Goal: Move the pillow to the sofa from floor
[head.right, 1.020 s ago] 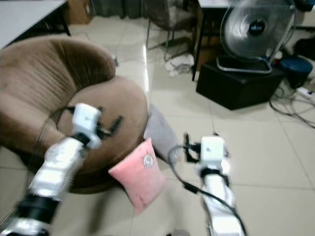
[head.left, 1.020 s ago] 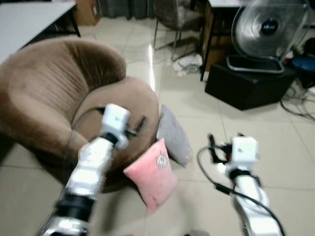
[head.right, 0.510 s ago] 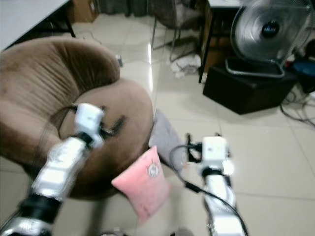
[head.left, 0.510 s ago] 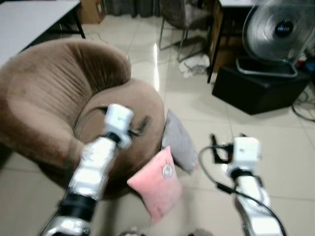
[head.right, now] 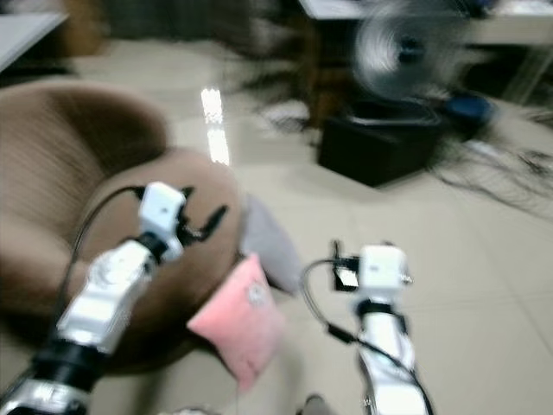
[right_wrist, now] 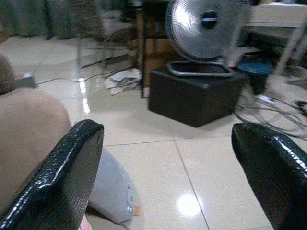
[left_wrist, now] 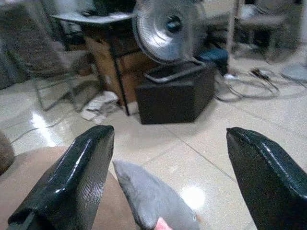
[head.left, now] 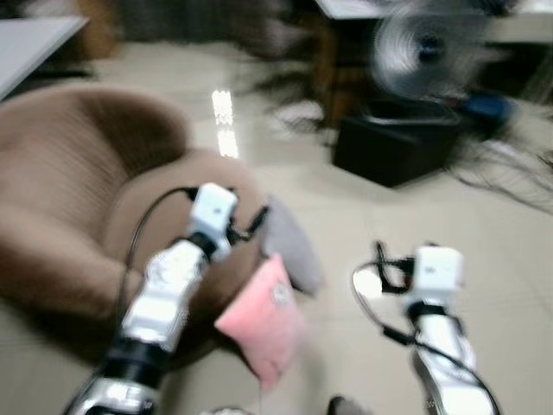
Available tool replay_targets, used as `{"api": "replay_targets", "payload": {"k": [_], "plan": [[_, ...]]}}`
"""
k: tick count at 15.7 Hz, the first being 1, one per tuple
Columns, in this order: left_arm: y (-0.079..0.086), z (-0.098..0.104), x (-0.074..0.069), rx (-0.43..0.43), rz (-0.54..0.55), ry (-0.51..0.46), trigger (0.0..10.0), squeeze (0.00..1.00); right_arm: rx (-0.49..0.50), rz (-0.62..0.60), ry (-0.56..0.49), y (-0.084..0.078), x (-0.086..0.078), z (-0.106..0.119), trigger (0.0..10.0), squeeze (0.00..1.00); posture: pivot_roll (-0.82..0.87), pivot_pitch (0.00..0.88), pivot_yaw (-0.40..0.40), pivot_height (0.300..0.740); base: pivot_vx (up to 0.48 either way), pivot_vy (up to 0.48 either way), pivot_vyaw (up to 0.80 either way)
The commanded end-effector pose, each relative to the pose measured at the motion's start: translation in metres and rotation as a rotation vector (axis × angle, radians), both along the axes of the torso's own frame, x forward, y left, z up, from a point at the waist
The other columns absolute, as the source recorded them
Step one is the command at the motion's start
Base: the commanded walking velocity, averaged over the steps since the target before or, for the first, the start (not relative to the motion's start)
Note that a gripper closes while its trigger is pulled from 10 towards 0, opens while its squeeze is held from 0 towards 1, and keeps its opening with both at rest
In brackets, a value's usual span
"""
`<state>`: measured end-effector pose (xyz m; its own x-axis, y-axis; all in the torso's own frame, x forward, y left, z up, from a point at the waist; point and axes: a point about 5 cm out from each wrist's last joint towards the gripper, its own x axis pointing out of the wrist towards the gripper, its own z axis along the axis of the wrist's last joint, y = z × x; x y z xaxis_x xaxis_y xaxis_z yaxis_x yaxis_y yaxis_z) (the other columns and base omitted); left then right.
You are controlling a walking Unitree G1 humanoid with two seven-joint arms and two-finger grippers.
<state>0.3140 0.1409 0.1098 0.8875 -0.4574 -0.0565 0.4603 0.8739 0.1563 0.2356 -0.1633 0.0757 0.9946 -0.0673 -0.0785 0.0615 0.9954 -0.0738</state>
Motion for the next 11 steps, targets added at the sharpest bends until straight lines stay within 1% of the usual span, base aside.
{"api": "replay_targets", "payload": {"k": [1,2,4,5,8,9,11], "plan": [[-0.004,0.003,0.002,-0.009,-0.017,-0.012,10.0,0.0,-0.007,-0.011,-0.007,-0.006,0.0,0.003,10.0,0.0,0.0,0.063,0.043,0.74,0.0,0.446,-0.8],[-0.004,0.003,0.001,-0.008,-0.017,-0.012,10.0,0.0,-0.008,-0.009,-0.007,-0.006,0.0,0.003,10.0,0.0,0.0,0.063,0.043,0.74,0.0,0.446,-0.8],[0.0,0.003,-0.001,0.032,0.003,-0.032,10.0,0.0,-0.001,-0.001,-0.022,-0.005,0.005,0.005,10.0,0.0,0.01,0.065,0.036,0.74,0.0,0.0,-0.62],[0.005,0.003,-0.005,0.04,0.034,-0.035,10.0,0.0,-0.013,0.016,-0.041,-0.003,0.01,0.009,10.0,0.0,0.03,0.072,0.021,0.74,0.0,-0.48,0.0],[0.015,-0.001,-0.018,0.027,0.092,-0.023,10.0,0.0,-0.014,0.1,-0.096,0.004,0.021,0.019,10.0,0.0,0.04,0.086,-0.014,0.74,0.0,-0.48,0.0],[0.016,0.001,-0.021,0.048,0.093,-0.028,10.0,0.0,-0.001,0.126,-0.109,0.005,0.025,0.021,10.0,0.0,0.05,0.093,-0.021,0.74,0.0,-0.289,0.0],[0.016,0.005,-0.023,0.047,0.09,-0.027,10.0,0.0,0.003,0.152,-0.113,0.004,0.031,0.02,10.0,0.0,0.07,0.109,-0.022,0.74,0.0,0.0,0.0]]}}
